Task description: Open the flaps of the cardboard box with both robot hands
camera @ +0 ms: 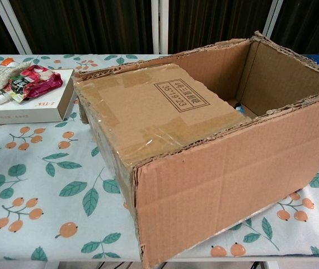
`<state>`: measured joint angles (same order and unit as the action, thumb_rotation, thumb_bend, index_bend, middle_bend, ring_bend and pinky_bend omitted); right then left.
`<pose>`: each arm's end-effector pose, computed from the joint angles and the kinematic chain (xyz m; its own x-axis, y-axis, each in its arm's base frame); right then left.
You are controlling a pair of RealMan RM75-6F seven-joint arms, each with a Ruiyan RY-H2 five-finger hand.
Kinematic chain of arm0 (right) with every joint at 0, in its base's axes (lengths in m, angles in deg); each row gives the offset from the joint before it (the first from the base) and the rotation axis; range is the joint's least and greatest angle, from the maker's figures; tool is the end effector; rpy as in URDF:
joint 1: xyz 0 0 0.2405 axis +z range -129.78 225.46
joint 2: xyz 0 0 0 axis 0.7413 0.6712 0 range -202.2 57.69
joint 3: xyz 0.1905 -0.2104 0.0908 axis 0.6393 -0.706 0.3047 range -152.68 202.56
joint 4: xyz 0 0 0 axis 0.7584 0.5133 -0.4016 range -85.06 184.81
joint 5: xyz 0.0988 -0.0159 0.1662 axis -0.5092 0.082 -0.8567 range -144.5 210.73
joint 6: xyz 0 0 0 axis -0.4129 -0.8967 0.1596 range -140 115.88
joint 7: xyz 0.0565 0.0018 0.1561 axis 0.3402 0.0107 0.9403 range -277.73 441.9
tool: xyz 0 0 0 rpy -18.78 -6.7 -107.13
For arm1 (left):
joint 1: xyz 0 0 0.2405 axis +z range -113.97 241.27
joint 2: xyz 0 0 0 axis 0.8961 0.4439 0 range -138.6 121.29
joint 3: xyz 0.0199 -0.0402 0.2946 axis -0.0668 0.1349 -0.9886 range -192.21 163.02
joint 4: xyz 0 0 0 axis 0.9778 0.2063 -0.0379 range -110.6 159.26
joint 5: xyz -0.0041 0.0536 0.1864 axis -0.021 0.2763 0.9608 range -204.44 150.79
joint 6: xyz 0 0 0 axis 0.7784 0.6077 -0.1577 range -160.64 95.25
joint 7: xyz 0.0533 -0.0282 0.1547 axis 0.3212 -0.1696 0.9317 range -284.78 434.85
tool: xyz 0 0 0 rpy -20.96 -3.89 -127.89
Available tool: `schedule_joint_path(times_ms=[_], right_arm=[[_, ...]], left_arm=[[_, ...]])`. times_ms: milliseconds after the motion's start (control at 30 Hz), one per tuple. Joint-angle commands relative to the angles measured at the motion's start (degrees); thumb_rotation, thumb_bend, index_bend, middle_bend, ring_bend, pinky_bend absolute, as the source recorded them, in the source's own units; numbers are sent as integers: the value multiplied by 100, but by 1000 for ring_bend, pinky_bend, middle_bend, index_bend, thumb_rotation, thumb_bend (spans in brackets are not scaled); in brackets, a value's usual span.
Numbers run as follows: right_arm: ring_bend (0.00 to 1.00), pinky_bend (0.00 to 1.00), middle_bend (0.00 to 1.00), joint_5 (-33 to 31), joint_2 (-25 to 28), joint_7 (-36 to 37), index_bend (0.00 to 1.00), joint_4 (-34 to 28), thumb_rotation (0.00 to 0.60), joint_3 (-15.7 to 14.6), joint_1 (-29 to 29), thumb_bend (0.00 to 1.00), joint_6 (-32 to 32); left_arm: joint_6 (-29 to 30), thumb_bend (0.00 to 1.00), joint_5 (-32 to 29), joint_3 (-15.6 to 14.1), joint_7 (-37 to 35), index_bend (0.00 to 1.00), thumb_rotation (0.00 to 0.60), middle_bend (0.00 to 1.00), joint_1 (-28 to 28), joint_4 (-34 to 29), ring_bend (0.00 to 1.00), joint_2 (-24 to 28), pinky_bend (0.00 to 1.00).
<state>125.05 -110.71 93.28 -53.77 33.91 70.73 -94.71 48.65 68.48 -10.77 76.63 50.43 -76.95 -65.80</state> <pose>-0.1924 -0.2928 0.3182 0.4157 0.1863 0.8902 -0.7891 -0.4129 0.4548 -0.2619 0.2435 0.2026 0.4142 -0.0135 0.9101 0.8626 -0.3131 -0.3973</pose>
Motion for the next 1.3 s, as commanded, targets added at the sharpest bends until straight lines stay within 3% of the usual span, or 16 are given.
schedule_joint_path(times_ms=[33,233,267,333,400,467,533,867,967,1000,1033,1133,1300], right_arm=[[0,0,234,0,-156,453,165,53,600,189,-245,1000,-554],[0,0,165,64,-263,1081,58,5,600,207,-559,893,-1091],[0,0,154,119,-242,1214,44,26,600,167,-603,829,-1107],[0,0,120,210,-233,1361,7,118,600,92,-707,570,-1172],[0,0,91,279,-295,1397,0,214,600,55,-790,403,-1280],[0,0,69,297,-402,1440,0,305,600,25,-886,355,-1403],[0,0,57,271,-510,1535,0,399,600,5,-961,352,-1480],[0,0,53,66,-923,2062,0,793,600,51,-1083,372,-1558],[0,0,54,123,-940,2171,0,925,600,51,-1084,397,-1550],[0,0,54,119,-949,2185,0,959,600,53,-1086,414,-1538],[0,0,53,115,-954,2205,0,983,600,52,-1089,427,-1524],[0,0,50,77,-971,2297,0,1057,600,53,-1101,453,-1477],[0,0,49,0,-1018,2455,0,1181,600,77,-1112,475,-1419]], left_arm=[[-471,168,247,421,-428,86,555,133,-681,-358,94,387,190],[-1474,207,173,952,-1038,97,600,149,-1851,-462,94,298,190],[-1618,202,175,999,-1127,104,600,152,-2018,-453,94,235,190],[-1931,150,216,1069,-1260,135,600,171,-2390,-380,96,43,190],[-2189,76,249,1089,-1328,162,600,194,-2687,-295,98,-164,190],[-2506,33,252,1088,-1368,187,555,216,-3020,-182,102,-432,191],[-2768,7,192,1095,-1490,226,487,249,-3328,-102,106,-747,192],[-3691,0,-135,1182,-1715,255,431,267,-4552,636,105,-2010,192],[-3893,0,-404,1224,-1568,288,239,267,-4770,896,97,-2282,184],[-3985,0,-568,1240,-1536,302,140,267,-4827,925,91,-2356,177],[-4057,0,-674,1244,-1502,309,97,268,-4868,936,89,-2390,172],[-4169,0,-850,1218,-1267,312,45,268,-4978,999,88,-2475,168],[-4222,0,-964,1103,-1089,313,39,274,-5075,1066,87,-2563,168]])
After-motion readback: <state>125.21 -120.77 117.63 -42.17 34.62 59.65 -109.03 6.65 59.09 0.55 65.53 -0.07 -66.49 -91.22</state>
